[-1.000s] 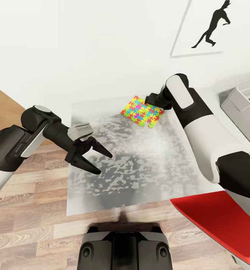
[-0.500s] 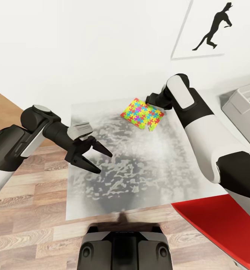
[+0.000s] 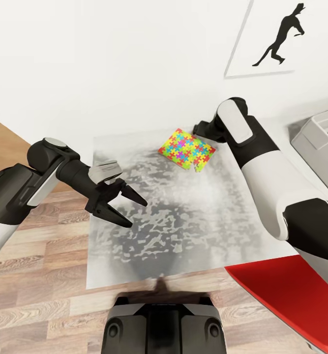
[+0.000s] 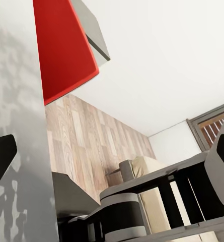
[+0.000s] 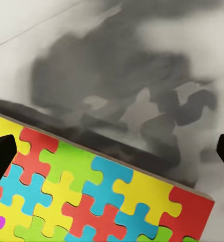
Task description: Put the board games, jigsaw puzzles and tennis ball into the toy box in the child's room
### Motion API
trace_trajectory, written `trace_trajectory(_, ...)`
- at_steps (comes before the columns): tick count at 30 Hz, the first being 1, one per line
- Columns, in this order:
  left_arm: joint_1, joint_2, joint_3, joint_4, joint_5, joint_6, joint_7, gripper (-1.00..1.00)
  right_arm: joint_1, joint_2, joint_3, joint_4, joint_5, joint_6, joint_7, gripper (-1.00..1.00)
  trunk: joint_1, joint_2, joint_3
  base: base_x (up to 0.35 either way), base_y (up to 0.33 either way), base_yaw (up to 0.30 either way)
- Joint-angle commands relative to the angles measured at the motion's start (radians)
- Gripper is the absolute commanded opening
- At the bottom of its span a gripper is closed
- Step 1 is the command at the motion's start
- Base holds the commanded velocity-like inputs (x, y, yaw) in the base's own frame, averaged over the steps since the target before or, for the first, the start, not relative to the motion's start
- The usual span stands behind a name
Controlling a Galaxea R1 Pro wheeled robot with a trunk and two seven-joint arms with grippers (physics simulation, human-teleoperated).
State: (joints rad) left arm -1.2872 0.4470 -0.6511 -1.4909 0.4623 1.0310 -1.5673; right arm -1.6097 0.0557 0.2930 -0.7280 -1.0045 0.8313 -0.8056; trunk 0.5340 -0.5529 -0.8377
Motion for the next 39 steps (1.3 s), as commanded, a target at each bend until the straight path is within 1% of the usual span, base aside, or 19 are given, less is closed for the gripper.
trace_trajectory(1,-0.001,0.001,-0.002,0.0,0.001,0.011,-0.003,1.0,-0.001,0.0,0.002,0.007,-0.01,-0.007,-0.01,1.0,0.0,-0.001,-0.001,0.0,0.0,0.0)
trace_trajectory(13,-0.001,-0.001,-0.004,0.001,-0.001,0.011,-0.003,1.0,-0.001,0.002,0.002,0.022,-0.008,-0.019,-0.01,1.0,0.0,-0.001,-0.002,0.0,0.0,0.0)
trace_trajectory(24,-0.001,-0.001,-0.005,0.003,-0.006,0.01,-0.003,1.0,-0.001,0.001,0.004,0.022,-0.008,-0.02,-0.01,1.0,0.0,-0.001,-0.016,0.0,0.0,0.0)
trace_trajectory(35,0.0,-0.001,-0.005,0.007,-0.008,0.008,-0.003,1.0,-0.001,0.002,0.003,0.025,-0.009,-0.021,-0.009,1.0,0.0,-0.001,-0.018,0.0,0.0,0.0)
trace_trajectory(39,0.0,-0.001,-0.006,0.007,-0.008,0.008,-0.003,1.0,-0.001,0.002,0.004,0.025,-0.009,-0.021,-0.009,1.0,0.0,-0.001,-0.02,-0.098,0.029,0.0)
